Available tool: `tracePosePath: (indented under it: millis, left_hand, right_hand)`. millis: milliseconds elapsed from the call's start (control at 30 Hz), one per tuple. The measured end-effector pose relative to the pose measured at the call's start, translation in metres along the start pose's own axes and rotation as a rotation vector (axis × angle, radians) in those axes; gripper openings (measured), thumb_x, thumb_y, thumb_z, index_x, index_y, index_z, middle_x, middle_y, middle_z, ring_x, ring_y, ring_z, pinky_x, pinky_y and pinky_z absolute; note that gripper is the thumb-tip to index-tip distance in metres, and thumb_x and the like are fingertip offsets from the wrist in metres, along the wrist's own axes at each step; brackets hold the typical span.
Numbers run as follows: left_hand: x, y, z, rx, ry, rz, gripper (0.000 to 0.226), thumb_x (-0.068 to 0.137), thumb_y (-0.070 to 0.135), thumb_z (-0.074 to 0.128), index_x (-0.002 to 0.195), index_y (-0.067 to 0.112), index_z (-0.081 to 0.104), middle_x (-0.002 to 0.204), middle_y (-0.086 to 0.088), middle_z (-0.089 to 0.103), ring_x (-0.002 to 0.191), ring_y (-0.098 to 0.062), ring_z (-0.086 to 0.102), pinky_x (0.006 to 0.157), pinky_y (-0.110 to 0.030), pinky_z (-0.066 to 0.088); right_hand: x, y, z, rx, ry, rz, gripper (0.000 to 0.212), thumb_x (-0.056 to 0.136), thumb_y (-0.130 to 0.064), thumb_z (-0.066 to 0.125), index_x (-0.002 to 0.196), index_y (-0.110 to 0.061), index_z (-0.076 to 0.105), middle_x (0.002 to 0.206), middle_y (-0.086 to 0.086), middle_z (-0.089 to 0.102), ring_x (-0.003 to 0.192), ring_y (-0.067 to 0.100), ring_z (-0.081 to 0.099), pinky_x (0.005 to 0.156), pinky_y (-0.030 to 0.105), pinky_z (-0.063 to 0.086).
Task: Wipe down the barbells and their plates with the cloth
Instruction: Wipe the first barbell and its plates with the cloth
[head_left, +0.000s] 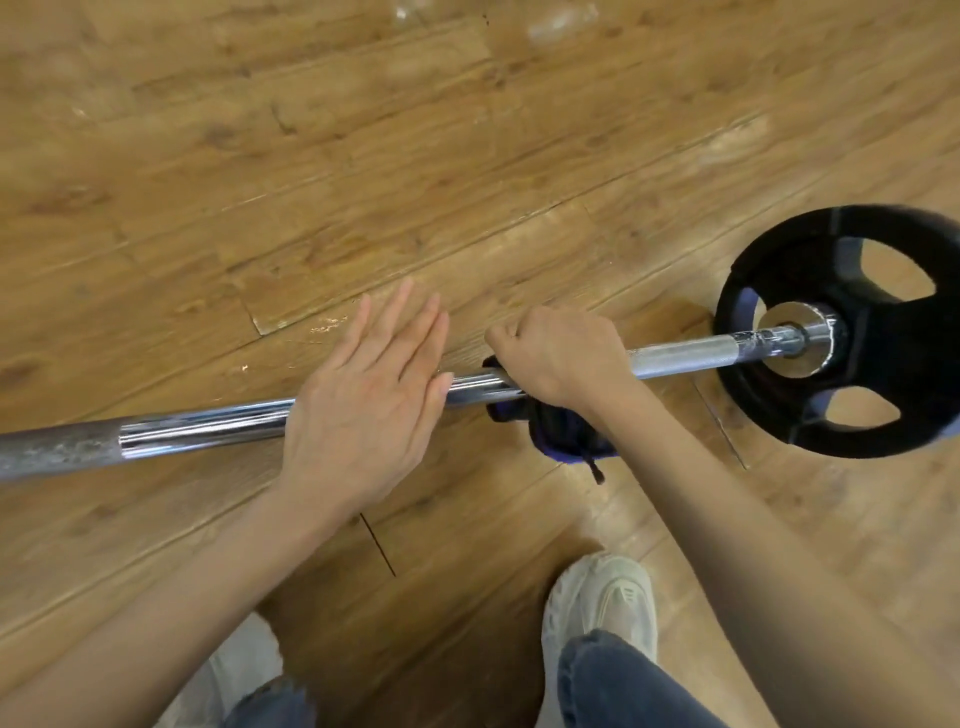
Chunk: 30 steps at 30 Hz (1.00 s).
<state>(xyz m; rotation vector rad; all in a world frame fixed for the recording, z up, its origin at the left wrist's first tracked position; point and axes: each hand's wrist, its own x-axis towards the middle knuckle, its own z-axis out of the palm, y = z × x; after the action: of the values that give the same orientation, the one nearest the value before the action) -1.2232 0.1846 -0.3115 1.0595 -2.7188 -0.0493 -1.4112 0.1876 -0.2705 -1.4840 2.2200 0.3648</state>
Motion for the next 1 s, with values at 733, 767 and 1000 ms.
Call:
tracePosePath:
  millis: [733,767,1000]
  left_hand:
    - [0.0,0.045,0.002,0.054,-0.022,-0.161,0.054,0.107,0.032,0.026,0.149,0.002,0.044,0.155,-0.011,0.044,0.15,-0.029,0.027,0.126,-0.045,0.01]
    - [0.001,0.046,0.002,0.056,-0.026,-0.162,0.055,0.108,0.032,0.025,0.149,0.002,0.045,0.155,-0.01,0.044,0.15,-0.029,0.027,0.125,-0.045,0.01]
    - [0.002,0.044,0.007,0.061,-0.021,-0.193,0.057,0.109,0.036,0.018,0.148,0.006,0.047,0.154,-0.006,0.045,0.151,-0.026,0.026,0.126,-0.04,0.006]
  right_hand:
    - [-0.02,0.074,0.07,0.163,1.035,-0.205,0.038,0.105,-0.028,0.046,0.077,-0.01,0.066,0.076,0.009,0.063,0.079,0.033,0.056,0.091,0.042,0.039]
    - [-0.024,0.064,0.072,0.185,1.027,-0.174,0.036,0.104,-0.026,0.047,0.079,-0.009,0.066,0.077,0.01,0.063,0.079,0.034,0.056,0.089,0.043,0.039]
    - [-0.01,0.108,0.072,0.078,1.106,-0.309,0.04,0.108,-0.024,0.045,0.076,-0.012,0.064,0.072,0.006,0.06,0.075,0.03,0.058,0.104,0.043,0.043]
